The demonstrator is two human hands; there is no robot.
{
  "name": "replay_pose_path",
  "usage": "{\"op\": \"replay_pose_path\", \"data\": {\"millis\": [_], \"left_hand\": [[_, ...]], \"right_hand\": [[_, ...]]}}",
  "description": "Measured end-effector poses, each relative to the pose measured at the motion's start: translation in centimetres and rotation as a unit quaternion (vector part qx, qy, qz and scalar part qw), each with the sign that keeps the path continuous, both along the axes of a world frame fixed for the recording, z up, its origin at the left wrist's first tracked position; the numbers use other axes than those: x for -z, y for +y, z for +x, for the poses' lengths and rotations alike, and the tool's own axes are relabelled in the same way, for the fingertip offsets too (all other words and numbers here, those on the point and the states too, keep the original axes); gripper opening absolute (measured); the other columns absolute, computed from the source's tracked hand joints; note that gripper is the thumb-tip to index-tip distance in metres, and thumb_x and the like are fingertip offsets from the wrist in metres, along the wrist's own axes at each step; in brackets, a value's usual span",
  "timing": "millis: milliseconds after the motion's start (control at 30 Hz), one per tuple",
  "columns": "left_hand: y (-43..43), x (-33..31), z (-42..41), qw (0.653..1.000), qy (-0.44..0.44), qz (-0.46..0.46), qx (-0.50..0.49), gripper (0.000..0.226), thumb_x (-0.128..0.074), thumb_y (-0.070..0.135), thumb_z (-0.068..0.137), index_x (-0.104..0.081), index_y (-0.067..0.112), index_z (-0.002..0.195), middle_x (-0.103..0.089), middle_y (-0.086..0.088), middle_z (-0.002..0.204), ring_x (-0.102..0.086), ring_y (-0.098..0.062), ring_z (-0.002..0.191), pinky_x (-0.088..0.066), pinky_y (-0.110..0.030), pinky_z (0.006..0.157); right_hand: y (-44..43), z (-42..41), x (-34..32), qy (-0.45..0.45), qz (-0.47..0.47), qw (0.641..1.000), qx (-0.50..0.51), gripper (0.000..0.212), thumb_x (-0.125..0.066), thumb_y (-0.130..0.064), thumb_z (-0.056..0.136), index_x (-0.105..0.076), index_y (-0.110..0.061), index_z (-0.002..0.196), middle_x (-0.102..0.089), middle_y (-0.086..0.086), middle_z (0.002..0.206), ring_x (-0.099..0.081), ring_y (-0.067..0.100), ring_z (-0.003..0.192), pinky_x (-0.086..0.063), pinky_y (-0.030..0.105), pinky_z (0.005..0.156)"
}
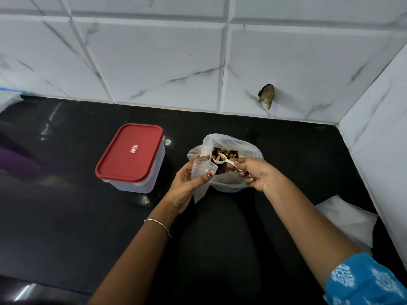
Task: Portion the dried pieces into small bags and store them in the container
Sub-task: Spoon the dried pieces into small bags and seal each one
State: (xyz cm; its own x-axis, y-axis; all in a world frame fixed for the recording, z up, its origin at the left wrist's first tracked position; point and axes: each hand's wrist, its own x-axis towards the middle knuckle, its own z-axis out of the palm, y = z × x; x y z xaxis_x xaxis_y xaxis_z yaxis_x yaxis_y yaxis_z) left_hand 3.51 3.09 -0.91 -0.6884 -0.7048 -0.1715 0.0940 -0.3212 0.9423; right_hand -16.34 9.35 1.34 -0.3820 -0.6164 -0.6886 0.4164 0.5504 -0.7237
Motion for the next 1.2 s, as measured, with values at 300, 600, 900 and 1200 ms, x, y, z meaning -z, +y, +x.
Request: {"op": "replay_pose_path", "data": {"millis": [300,600,900,1200], "left_hand": [[1.0,-0.2,0.3,0.988,-0.025,-0.144,-0.048,0.057,-0.085,0.031,0.070,-0.063,0.034,0.122,-0.047,0.010,0.142,-0.043,-0.009,0.134,-0.045,-0.032,0.104],[1.1,-1.9,-0.7,0.982,-0.025,-0.176,-0.055,0.060,-0.088,0.038,0.064,-0.063,0.037,0.119,-0.056,0.002,0.133,-0.053,-0.014,0.125,-0.051,-0.036,0.099],[0.7,-2.3,-1.2,0.987,-0.011,-0.151,-0.061,0.075,-0.090,0.047,0.055,-0.063,0.027,0.122,-0.061,-0.004,0.128,-0.060,-0.021,0.118,-0.054,-0.042,0.094],[0.6,-3.6,-1.5,0.987,0.012,-0.151,-0.056,0.055,-0.080,0.016,0.075,-0.061,0.011,0.126,-0.069,-0.007,0.118,-0.064,-0.020,0.113,-0.053,-0.036,0.096]], "right_hand": [[2.6,0.1,-2.4,0.008,-0.050,0.999,0.013,0.019,-0.052,-0.001,0.094,-0.067,-0.005,0.105,-0.074,0.004,0.089,-0.041,0.002,0.047,-0.019,0.013,0.034],[4.1,1.5,-7.4,0.079,-0.109,0.990,-0.047,0.016,-0.058,0.000,0.091,-0.072,-0.005,0.097,-0.075,0.006,0.084,-0.039,0.003,0.045,-0.021,0.012,0.033],[3.7,3.5,-10.0,0.346,-0.110,0.924,-0.123,0.013,-0.064,-0.009,0.090,-0.074,-0.015,0.097,-0.073,0.001,0.094,-0.062,0.003,0.085,-0.045,0.017,0.070],[4.5,7.3,-12.3,0.755,-0.095,0.573,-0.303,0.030,-0.061,-0.018,0.091,-0.059,-0.032,0.118,-0.066,-0.004,0.104,-0.058,0.015,0.094,-0.046,0.026,0.076]]}}
